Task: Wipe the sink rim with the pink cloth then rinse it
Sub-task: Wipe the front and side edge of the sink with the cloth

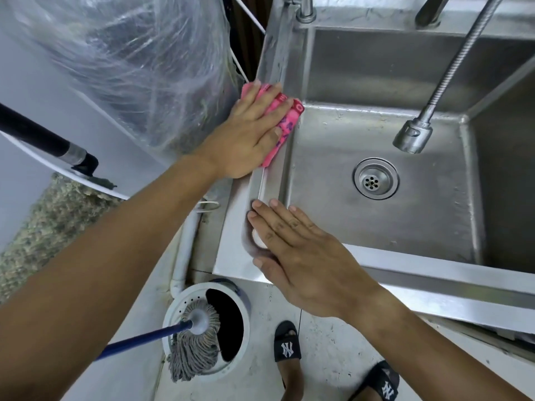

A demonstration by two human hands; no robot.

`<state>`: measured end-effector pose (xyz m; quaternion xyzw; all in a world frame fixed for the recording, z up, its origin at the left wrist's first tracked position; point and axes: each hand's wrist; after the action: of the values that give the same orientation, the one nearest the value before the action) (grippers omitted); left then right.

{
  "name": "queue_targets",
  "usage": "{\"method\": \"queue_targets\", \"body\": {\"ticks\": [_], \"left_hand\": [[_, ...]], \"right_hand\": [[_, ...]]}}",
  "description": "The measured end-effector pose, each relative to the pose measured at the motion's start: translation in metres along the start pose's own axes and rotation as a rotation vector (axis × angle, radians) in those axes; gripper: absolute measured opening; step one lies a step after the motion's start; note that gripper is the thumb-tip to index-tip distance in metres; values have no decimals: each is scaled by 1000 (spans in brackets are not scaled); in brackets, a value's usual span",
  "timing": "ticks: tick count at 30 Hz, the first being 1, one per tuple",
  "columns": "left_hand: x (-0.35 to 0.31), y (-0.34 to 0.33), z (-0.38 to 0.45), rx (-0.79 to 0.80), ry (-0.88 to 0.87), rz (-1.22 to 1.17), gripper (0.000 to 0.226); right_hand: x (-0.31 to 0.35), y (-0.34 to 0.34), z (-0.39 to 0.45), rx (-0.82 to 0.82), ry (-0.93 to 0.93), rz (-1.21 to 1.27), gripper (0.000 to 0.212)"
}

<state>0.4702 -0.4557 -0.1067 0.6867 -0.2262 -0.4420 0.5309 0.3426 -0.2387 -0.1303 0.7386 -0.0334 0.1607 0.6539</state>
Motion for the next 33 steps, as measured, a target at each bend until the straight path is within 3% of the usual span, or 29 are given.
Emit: {"method": "queue_targets", "body": {"ticks": [4,9,24,27,30,33], "left_hand": [[-9,-11,-24,-36,-13,-22,60],[9,3,14,12,-30,21,58],[18,5,35,13,-48,87,57],[14,0,25,-7,-36,144,61],[-2,-6,14,-126,22,223,62],[-36,-30,-24,-329,93,78,57]], "right_hand": [[11,-4,12,-63,-51,-10,66],[26,-7,36,-80,-108,39,69],[21,-6,37,-43,-52,73,70],[12,5,37,30,-42,275,62],[-24,33,46,-101,-180,548,43],[-67,72,85,-281,-278,471,38]]}}
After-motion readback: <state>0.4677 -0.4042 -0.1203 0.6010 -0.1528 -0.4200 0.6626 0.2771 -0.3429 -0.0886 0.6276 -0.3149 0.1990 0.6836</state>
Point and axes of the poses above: each hand's wrist, its own z-axis towards the middle knuckle, its own y-axis out of the back of the hand, x = y × z, and after that the axes turned 13 degrees about -y, right-handed
